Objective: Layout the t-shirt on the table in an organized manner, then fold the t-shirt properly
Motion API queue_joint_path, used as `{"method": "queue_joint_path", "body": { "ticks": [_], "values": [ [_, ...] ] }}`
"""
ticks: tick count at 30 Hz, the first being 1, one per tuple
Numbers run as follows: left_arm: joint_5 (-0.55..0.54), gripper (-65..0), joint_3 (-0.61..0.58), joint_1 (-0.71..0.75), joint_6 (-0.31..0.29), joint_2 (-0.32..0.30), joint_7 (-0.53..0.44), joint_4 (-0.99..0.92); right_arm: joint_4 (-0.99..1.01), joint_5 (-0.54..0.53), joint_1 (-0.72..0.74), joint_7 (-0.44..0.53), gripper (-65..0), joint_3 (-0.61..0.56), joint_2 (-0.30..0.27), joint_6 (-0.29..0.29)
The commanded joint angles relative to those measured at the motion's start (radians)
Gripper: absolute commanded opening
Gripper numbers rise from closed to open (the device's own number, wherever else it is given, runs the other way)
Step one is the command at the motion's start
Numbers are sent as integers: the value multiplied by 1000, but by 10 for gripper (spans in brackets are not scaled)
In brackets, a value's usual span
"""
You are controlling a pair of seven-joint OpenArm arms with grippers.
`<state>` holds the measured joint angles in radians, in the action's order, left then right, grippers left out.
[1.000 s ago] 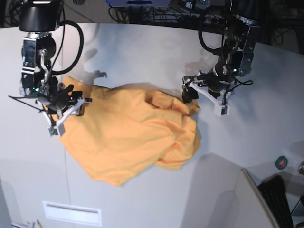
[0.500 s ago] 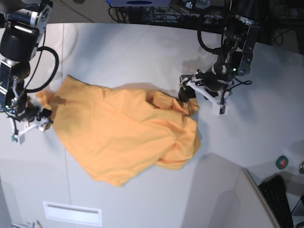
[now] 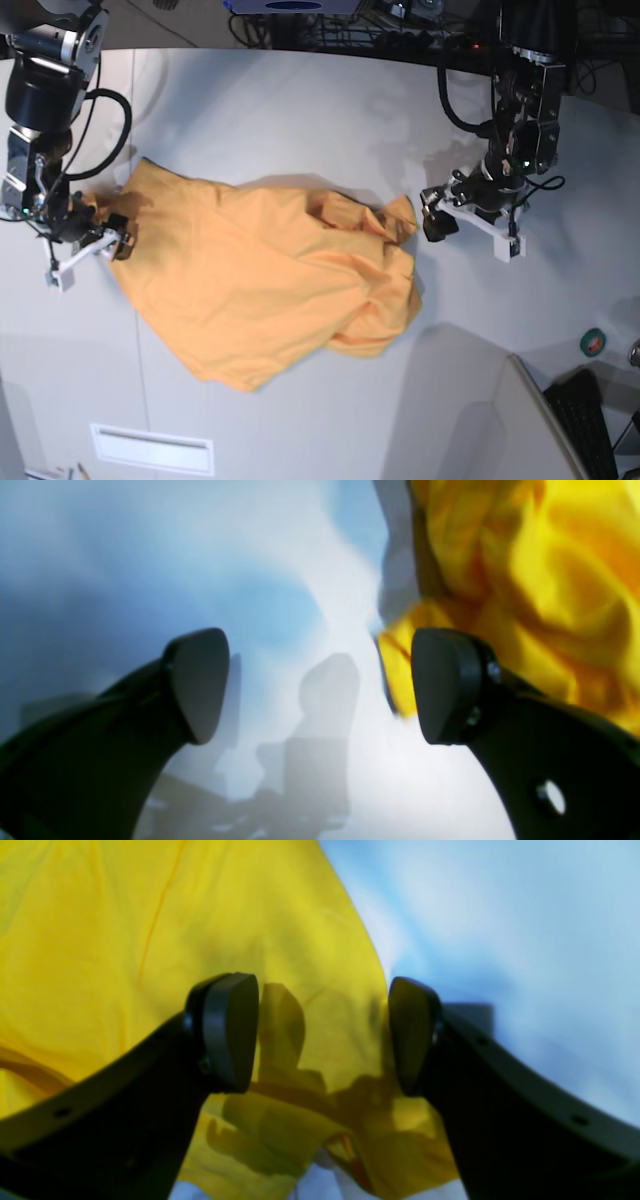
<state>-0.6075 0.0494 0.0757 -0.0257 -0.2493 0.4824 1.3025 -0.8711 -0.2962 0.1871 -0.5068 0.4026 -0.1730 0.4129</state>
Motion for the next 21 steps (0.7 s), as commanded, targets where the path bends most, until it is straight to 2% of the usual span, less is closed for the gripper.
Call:
{"method": "queue_joint_path", "body": {
  "ticks": [1,3,9,14,18,21],
  "values": [
    [-5,-105,2,-29,-4,11,-17,-7,-3,7,-4,-36,-275,-20,-1,8],
    [-4,-105,2,-60,-4,40,-17,-37,-3,7,-5,-33,-350,-37,-1,8],
    [-7,-102,2,-90,-6,84,-17,-54,0,7,-5,-33,-650,-38,-3,8],
    [-9,-109,-9,-103,-6,106,-15,-77,0,7,-5,-34,-650,-38,-3,8],
    [-10,-110,-118,-138,-6,101,16,-156,0,7,-5,-33,-650,-38,-3,8],
    [-10,-123,-130,-146,-6,104,20,-202,0,7,-5,-33,-650,-35,-3,8]
  ]
}}
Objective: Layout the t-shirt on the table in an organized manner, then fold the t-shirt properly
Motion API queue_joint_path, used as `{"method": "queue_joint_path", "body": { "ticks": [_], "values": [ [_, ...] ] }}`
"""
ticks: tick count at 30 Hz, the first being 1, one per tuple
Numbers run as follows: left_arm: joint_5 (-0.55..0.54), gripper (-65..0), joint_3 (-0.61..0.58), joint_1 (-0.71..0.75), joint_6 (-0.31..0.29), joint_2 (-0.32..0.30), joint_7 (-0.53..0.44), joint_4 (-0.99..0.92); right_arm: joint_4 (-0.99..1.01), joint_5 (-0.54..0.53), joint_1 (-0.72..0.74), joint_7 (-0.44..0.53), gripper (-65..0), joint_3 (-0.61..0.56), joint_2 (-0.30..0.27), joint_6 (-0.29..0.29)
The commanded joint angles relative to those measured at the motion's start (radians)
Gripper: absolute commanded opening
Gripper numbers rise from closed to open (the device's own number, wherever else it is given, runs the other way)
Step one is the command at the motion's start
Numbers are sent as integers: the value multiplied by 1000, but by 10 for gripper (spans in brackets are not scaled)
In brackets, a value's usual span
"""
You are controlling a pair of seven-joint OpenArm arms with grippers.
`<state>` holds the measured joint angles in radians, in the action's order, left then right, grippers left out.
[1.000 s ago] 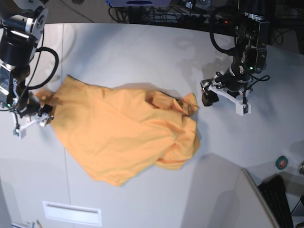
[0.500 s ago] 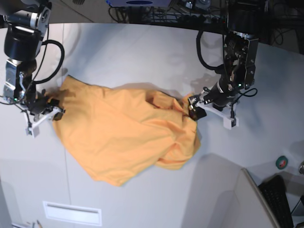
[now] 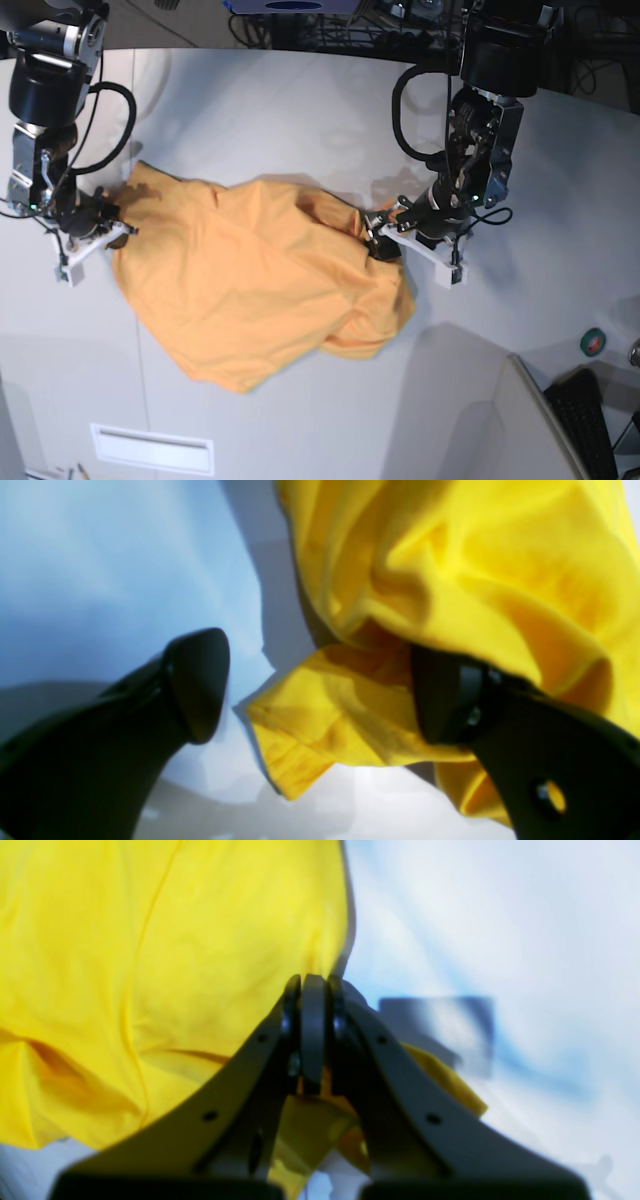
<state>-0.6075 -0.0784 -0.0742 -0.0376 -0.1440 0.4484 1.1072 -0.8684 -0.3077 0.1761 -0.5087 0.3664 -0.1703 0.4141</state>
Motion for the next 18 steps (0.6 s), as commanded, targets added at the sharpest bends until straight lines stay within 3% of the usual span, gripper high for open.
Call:
{"method": "queue_joint_path", "body": {
  "ticks": [1,3,6,7,11,14,18],
  "values": [
    [-10,-161,-4,1,6,1,54,-16,-2,18,4,-31,-650,4,-7,7],
    [-10,-301,-7,-11,6,1,54,-26,-2,18,4,-31,-650,4,-7,7],
    [-12,-607,1,-22,6,1,54,-43,-2,18,0,-31,-650,4,-8,7],
    [-12,-650,2,-22,6,-1,54,-43,-2,18,0,-31,-650,4,-8,7],
    [-12,-650,2,-19,11,-9,63,-17,-8,18,-2,-37,-650,1,-8,7],
    [-12,-650,12,-11,14,-44,137,69,-15,18,-2,-37,-650,4,-8,7],
    [-4,-650,121,9,15,-88,252,215,-159,15,-57,-77,-650,6,-4,7]
  ]
}}
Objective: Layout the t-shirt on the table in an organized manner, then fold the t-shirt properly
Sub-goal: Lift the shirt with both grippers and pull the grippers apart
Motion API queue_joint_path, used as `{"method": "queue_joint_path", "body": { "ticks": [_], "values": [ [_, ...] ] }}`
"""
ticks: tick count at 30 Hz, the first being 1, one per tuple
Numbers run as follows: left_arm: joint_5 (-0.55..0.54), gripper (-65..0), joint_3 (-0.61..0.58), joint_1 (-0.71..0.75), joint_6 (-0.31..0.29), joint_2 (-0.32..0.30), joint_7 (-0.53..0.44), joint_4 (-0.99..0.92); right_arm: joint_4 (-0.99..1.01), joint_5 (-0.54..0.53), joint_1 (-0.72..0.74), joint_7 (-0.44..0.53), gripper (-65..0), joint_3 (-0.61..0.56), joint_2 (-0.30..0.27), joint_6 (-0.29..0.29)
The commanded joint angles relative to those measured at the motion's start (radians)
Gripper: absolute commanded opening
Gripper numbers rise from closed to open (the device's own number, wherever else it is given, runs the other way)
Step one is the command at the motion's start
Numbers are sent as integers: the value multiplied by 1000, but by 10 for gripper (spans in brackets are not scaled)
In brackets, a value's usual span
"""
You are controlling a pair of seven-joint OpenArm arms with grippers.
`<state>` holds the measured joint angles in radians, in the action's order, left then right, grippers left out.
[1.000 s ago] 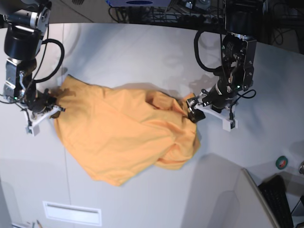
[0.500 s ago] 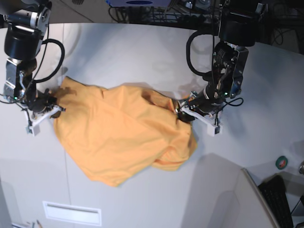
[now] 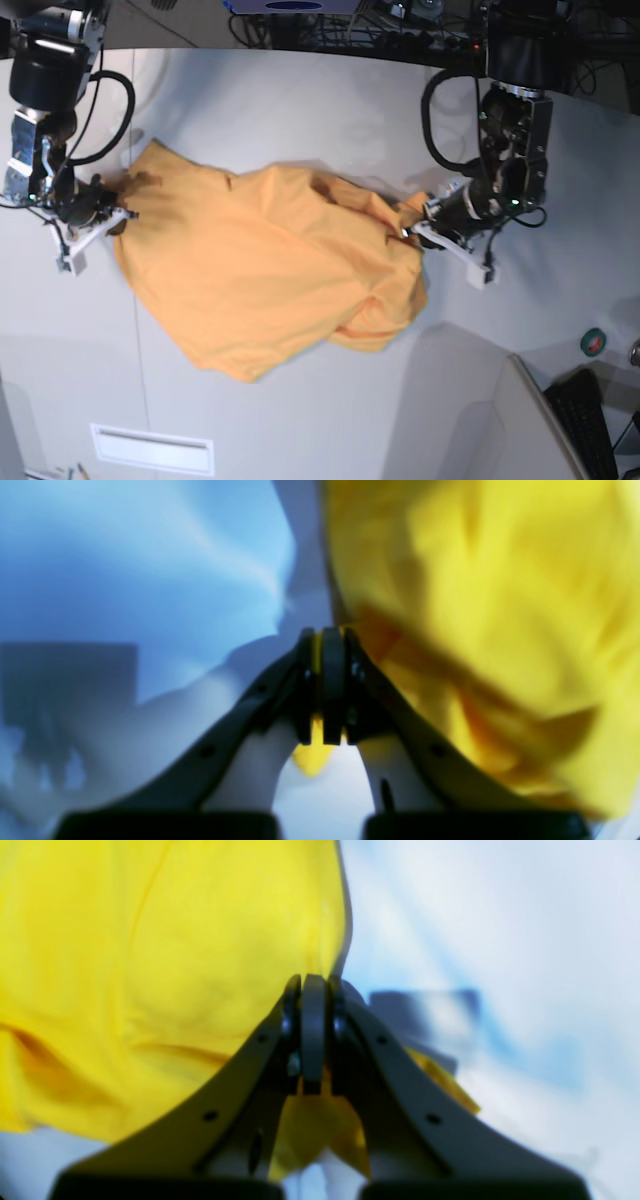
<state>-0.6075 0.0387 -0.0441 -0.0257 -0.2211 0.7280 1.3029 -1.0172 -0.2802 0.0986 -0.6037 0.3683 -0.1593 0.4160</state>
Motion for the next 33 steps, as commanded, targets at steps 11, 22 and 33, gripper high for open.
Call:
{"method": "queue_joint_path", "body": {
  "ticks": [11,22,33],
  "values": [
    [-1,-650,88,-164,30,-53,255,257,-510,-14,-17,-249,-650,7,14,2],
    [-1,-650,-24,-136,80,-53,262,321,-628,-14,-32,-358,-650,108,13,2],
    [-1,-650,-36,-241,80,-25,264,383,-828,-9,-7,-422,-650,116,8,4]
  ]
}}
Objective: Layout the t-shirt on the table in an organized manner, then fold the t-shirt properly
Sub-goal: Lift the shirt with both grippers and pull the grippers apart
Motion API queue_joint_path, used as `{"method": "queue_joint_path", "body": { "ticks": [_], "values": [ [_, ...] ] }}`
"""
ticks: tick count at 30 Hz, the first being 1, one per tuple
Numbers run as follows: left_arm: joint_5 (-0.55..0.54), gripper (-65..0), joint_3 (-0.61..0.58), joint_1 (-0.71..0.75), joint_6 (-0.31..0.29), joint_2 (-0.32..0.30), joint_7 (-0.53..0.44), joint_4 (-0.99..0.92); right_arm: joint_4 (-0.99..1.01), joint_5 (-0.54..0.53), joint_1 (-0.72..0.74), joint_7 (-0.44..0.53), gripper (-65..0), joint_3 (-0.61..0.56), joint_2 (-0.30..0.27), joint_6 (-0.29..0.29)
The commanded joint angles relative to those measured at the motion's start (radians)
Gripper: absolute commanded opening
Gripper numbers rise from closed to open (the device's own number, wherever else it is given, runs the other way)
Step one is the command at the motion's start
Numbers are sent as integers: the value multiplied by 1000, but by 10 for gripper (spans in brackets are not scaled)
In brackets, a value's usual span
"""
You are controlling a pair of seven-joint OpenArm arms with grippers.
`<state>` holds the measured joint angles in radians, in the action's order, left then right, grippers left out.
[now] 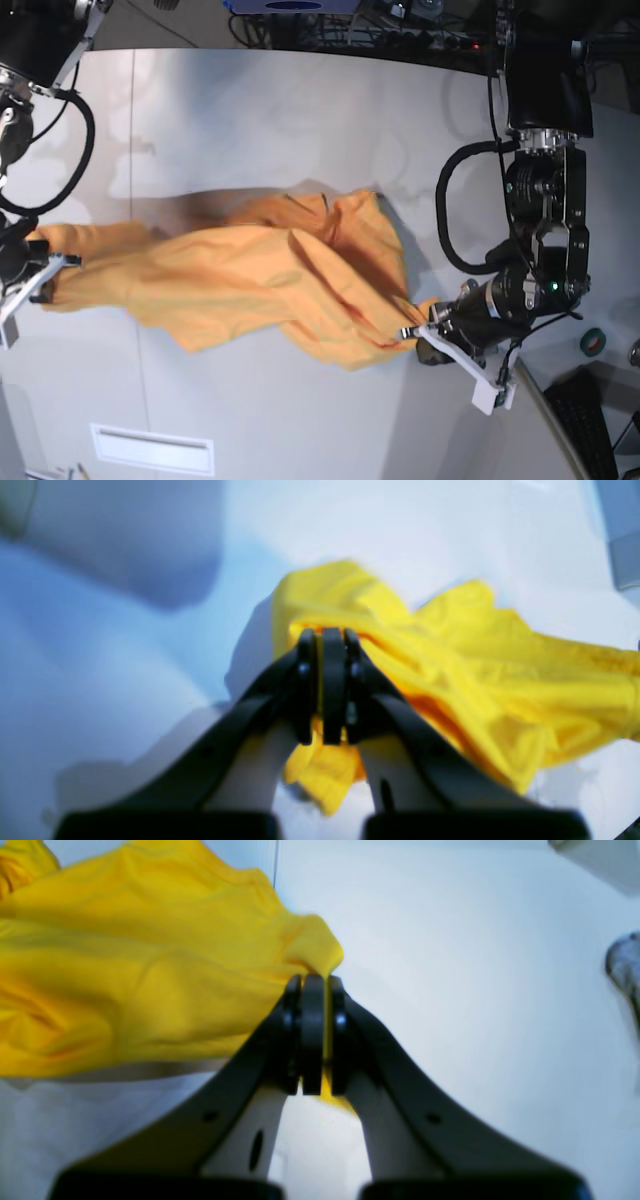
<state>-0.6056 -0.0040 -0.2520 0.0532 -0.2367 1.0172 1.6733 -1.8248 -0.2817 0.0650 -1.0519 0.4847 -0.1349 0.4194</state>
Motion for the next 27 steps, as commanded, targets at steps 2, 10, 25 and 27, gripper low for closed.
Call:
{"method": "queue_joint_path", "body": {
  "ticks": [2,10,25,27],
  "values": [
    [-3,-650,6,-106,1,-10,-25,-40,-16,-8,80,26,-650,-2,-16,0],
    [-3,-650,-166,-527,1,4,-33,-309,17,-6,368,26,-650,-1,-55,-1],
    [-4,-650,-179,-168,1,-60,-30,47,-141,-58,105,-32,-650,150,-58,5],
    [-3,-650,-179,-42,1,-106,-31,70,-125,-104,-11,-24,-650,157,-36,5]
  ]
}}
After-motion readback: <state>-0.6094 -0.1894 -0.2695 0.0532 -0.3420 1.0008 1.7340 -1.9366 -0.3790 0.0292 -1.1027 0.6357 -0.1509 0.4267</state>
